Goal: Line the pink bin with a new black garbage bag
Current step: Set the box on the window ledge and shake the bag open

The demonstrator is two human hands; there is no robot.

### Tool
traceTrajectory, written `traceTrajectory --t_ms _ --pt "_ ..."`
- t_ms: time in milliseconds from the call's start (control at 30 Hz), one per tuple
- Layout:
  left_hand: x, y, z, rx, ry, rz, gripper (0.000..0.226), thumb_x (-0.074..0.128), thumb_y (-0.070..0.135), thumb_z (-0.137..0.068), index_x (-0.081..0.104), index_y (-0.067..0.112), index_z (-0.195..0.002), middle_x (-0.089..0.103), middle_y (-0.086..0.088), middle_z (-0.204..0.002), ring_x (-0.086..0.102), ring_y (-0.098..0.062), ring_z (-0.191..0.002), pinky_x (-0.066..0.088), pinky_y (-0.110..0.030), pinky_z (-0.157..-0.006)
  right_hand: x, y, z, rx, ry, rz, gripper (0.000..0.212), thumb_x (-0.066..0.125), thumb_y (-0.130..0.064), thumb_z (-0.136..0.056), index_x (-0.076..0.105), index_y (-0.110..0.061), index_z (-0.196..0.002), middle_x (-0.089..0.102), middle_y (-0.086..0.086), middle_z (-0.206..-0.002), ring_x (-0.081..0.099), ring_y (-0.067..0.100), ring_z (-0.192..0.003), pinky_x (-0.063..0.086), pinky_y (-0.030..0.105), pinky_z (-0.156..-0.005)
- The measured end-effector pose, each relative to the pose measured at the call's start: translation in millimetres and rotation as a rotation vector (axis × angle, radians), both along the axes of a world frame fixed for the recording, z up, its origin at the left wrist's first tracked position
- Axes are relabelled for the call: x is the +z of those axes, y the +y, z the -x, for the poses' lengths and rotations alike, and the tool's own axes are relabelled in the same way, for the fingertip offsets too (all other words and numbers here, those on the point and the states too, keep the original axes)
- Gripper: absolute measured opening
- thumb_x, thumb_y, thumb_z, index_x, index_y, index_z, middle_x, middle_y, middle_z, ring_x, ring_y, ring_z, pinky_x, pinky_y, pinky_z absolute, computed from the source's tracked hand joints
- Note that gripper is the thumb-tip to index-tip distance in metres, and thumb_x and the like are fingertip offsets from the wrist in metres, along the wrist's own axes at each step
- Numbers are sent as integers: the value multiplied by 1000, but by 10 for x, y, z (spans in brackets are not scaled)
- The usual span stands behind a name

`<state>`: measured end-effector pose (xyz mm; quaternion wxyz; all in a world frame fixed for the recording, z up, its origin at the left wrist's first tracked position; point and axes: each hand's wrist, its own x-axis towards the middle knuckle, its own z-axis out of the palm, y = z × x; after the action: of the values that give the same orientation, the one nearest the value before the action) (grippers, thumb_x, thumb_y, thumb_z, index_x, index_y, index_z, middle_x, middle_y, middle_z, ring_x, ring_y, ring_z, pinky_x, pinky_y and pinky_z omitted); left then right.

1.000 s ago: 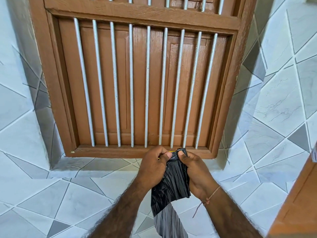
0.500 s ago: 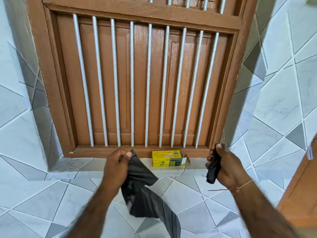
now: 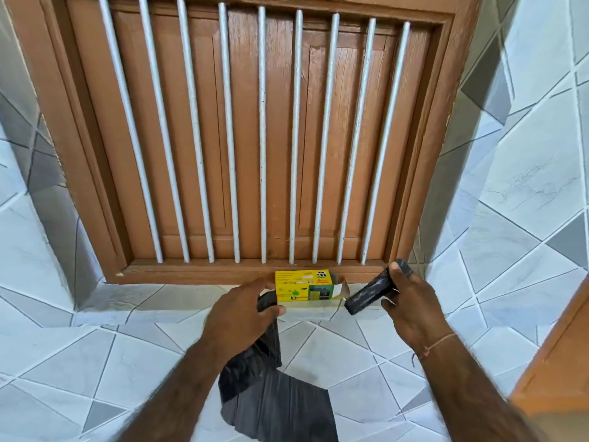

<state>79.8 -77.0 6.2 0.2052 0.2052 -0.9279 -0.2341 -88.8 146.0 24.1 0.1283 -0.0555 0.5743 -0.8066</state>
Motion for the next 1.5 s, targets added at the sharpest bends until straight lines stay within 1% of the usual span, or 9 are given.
traceTrajectory --t_ms 100,267,500,633,800,933,1167,1400,1500 --pt "-46 83 331 -22 -102 156 68 64 59 -77 41 39 -138 53 9 -139 54 -18 -122 45 -32 -97 -133 54 234 -83 9 -3 5 62 -24 -91 63 -19 -90 65 9 -92 64 23 -81 46 30 -70" --pt "-7 176 1047 -8 -253 307 77 69 49 -76 33 35 -142 53 3 -135 57 -25 -117 49 -37 -90 -457 3 755 -119 -39 17 8 67 -10 -87 66 -6 -94 64 17 -97 63 27 -82 56 23 -55" --pt "-40 160 1612 68 -428 401 66 66 32 -82 36 32 -141 53 2 -136 57 -26 -117 49 -39 -90 -631 -210 1250 4 50 -69 2 70 -10 -84 71 -11 -85 71 9 -93 67 30 -90 59 36 -75" --pt "-95 180 1596 66 -435 435 52 61 28 -84 44 30 -133 51 3 -132 61 -27 -108 51 -39 -84 -619 -200 1305 82 118 -102 2 70 -14 -84 71 -13 -82 72 4 -86 69 27 -91 60 27 -71" --pt "-139 202 1538 107 -348 340 59 66 28 -78 44 32 -133 50 9 -132 63 -25 -101 53 -37 -80 -604 -166 1317 174 70 -31 5 72 -18 -81 73 -15 -85 75 -6 -85 70 23 -93 59 36 -81" --pt "-124 237 1435 138 -236 233 61 70 32 -73 47 35 -129 51 14 -132 65 -21 -98 51 -31 -76 -516 -176 1247 234 62 106 28 76 -28 -64 71 -9 -85 70 11 -93 69 22 -89 59 30 -74" --pt "-29 308 1124 99 -59 68 68 83 34 -66 49 36 -125 55 17 -124 58 -10 -106 41 -18 -78 -366 -119 968 120 375 -125 7 71 -6 -82 71 -6 -89 71 18 -92 71 29 -85 57 18 -63" --pt "-1 416 844 -26 55 18 64 81 33 -68 49 37 -122 53 18 -124 54 -7 -108 43 -19 -85 -147 -202 256 -112 533 -313 34 82 -17 -72 51 -23 -85 65 -11 -77 62 0 -70 46 7 -61" --pt "20 431 712 -61 83 0 66 82 34 -66 49 36 -123 52 20 -126 52 -6 -112 41 -19 -87 -208 -220 -1 -212 650 -378 22 76 -29 -77 55 -26 -74 62 -9 -70 56 5 -67 43 13 -61"
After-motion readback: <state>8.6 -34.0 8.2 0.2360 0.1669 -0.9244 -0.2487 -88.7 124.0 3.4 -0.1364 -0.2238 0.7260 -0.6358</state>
